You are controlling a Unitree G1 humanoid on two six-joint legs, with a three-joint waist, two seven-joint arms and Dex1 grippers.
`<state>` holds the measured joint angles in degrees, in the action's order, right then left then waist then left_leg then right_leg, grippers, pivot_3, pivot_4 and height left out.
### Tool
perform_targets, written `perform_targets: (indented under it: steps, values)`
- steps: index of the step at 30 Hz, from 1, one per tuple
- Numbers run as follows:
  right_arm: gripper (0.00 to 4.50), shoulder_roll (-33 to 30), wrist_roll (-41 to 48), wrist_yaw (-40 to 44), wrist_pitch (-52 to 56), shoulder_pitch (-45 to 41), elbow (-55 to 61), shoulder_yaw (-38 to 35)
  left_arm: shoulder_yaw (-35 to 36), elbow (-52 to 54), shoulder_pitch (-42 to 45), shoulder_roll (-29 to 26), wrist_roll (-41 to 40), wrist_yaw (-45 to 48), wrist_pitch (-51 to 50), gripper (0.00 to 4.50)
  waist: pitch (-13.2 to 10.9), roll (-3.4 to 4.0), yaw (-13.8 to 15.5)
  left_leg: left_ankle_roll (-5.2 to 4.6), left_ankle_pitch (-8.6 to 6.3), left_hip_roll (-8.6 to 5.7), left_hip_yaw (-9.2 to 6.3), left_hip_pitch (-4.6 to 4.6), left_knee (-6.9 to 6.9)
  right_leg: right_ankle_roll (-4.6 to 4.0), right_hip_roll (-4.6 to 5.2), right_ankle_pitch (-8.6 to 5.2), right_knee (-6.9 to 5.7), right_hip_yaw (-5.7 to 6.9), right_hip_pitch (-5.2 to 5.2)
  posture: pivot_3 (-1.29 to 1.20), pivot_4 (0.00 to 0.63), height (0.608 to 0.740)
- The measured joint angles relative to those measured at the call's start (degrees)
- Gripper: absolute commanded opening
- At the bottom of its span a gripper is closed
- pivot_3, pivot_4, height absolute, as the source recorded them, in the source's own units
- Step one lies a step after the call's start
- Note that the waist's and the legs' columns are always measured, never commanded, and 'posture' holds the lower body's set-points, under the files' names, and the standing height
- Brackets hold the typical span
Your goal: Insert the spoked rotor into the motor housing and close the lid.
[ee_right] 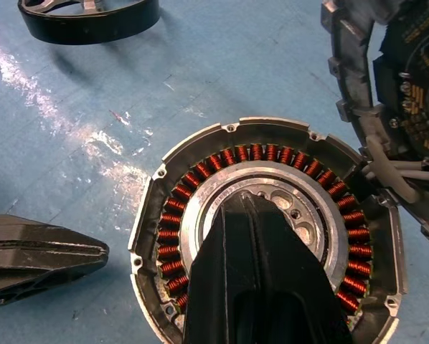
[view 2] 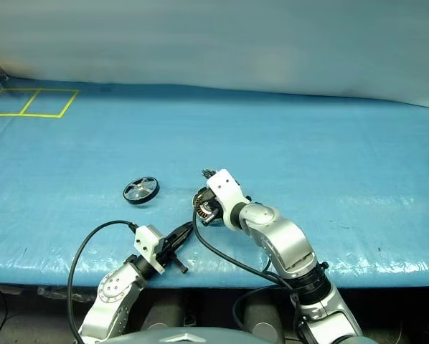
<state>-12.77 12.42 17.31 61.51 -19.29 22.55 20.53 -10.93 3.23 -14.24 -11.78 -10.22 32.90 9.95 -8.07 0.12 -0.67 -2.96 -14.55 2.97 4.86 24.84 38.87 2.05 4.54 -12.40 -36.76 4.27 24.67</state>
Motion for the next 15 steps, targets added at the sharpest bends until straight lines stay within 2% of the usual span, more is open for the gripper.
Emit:
perform_targets:
  steps: [15]
  values:
    - [0.03, -0.67, 1.70, -0.27, 4.19, 3.38, 4.74, -2.24, -0.38, 0.23, 0.32, -0.05, -0.02, 0.00, -0.90, 0.00, 0.00, 0.00, 0.06, -0.06, -0.04, -0.04, -0.01, -0.01, 0.00, 0.05, 0.07, -0.03, 0.05, 0.02, -0.05, 0.00, 0.150, 0.740]
